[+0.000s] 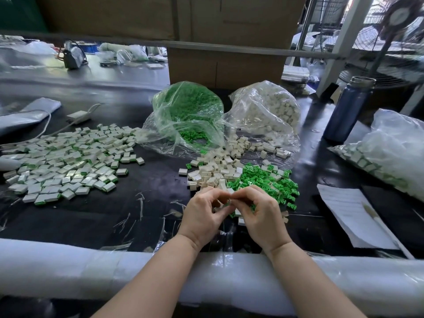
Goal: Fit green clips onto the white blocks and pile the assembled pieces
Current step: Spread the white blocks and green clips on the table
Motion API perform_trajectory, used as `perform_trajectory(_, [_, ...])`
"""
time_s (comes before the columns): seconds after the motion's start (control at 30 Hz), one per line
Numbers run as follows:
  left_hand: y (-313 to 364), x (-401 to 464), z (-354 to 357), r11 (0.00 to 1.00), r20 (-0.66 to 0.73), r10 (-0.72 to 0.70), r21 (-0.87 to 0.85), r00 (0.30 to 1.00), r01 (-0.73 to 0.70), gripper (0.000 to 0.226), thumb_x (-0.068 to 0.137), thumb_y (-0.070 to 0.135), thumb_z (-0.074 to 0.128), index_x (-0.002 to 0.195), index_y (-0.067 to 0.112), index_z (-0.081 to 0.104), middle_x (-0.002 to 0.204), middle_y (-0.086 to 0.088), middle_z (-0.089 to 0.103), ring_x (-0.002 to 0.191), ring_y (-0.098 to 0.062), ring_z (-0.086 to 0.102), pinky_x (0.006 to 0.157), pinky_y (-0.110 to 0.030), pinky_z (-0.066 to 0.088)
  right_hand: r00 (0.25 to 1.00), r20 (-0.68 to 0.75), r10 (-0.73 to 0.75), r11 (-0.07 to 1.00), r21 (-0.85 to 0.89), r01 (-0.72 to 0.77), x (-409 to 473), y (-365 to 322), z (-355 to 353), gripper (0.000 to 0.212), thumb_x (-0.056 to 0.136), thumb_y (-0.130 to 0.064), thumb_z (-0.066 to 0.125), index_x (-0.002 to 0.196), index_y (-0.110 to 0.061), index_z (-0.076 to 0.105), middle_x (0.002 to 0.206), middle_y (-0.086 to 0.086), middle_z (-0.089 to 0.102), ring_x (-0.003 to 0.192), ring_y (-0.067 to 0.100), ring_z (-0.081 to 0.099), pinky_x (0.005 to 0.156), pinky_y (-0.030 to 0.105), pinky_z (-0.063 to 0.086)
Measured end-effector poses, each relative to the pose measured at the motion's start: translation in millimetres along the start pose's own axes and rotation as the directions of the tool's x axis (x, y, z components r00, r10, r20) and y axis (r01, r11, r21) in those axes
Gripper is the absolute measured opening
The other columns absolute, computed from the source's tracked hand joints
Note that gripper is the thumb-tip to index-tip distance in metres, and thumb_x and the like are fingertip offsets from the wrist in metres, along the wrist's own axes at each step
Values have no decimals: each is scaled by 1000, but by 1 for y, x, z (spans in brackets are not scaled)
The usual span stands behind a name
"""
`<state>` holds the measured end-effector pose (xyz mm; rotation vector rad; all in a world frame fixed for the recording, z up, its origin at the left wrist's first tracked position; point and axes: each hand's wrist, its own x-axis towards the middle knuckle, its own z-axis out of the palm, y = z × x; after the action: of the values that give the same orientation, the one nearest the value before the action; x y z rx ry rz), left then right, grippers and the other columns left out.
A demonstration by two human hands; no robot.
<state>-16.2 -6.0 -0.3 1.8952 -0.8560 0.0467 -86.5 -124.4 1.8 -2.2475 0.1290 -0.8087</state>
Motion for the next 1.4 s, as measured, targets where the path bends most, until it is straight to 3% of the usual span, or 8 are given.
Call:
perform_trajectory(0.17, [-1, 0, 1, 999, -47, -29, -17, 998, 29, 8, 80, 16, 70, 88, 13, 70, 83, 11, 60, 73, -4, 58, 73, -16, 49, 998, -42, 49, 993, -101, -54, 1, 2, 0, 9, 81, -4, 67, 89, -7, 69, 86, -1, 66, 81, 16, 61, 76, 32, 52])
perform_trajectory(0.4, [-5, -1, 1, 991, -13, -109, 72, 994, 109, 9, 85, 17, 64, 79, 20, 57, 80, 11, 56, 75, -4, 52, 67, -6, 41, 937, -255, 237, 912, -275, -305, 2, 15, -5, 16, 83, 1, 57, 92, -8, 68, 92, 5, 67, 93, 26, 58, 85, 39, 44])
perform_trajectory(0.57, [-5, 0, 2, 990, 41, -108, 92, 993, 104, 4, 87, 17, 63, 90, 15, 62, 92, 1, 61, 85, -12, 56, 82, -19, 46, 934, -218, 284, 864, -365, -348, 3, 20, -3, 27, 89, -19, 59, 116, -18, 64, 110, 1, 60, 106, 22, 48, 87, 34, 31])
perform_trajectory(0.7, [-5, -1, 2, 992, 31, -108, 71, 994, 105, 8, 85, 17, 65, 93, 13, 65, 93, 0, 63, 86, -12, 58, 82, -17, 46, 935, -138, 328, 814, -461, -353, 5, 23, 0, 38, 94, -33, 50, 132, -32, 50, 126, -7, 50, 115, 17, 38, 88, 33, 25])
perform_trajectory(0.83, [-6, 0, 2, 992, 50, -117, 61, 992, 114, 12, 84, 16, 66, 95, 13, 66, 95, -1, 64, 88, -13, 59, 87, -23, 47, 942, -117, 313, 784, -529, -327, 6, 25, 1, 32, 95, -33, 47, 127, -34, 55, 123, -10, 54, 114, 16, 40, 87, 32, 22])
perform_trajectory(1.0, [-6, -1, 2, 992, 50, -119, 46, 992, 117, 13, 83, 16, 67, 96, 15, 66, 96, -1, 64, 89, -12, 59, 87, -21, 47, 947, -184, 263, 802, -504, -321, 6, 24, 0, 18, 93, -28, 53, 100, -25, 69, 103, -7, 62, 99, 17, 48, 82, 31, 21])
perform_trajectory(1.23, [-7, 0, 2, 990, 37, -144, 12, 989, 144, 12, 82, 17, 68, 94, 16, 66, 94, 1, 65, 86, -10, 59, 80, -11, 45, 940, -149, 307, 798, -498, -339, 5, 22, 0, 21, 90, -31, 57, 108, -25, 66, 111, -7, 58, 107, 16, 45, 86, 31, 21])
perform_trajectory(1.4, [-7, 0, 2, 989, 39, -149, 7, 988, 149, 10, 82, 17, 68, 93, 17, 66, 94, 2, 64, 84, -7, 59, 74, -1, 41, 943, -154, 296, 786, -521, -332, 6, 23, -1, 16, 90, -27, 58, 102, -24, 68, 107, -7, 59, 104, 17, 46, 83, 30, 19])
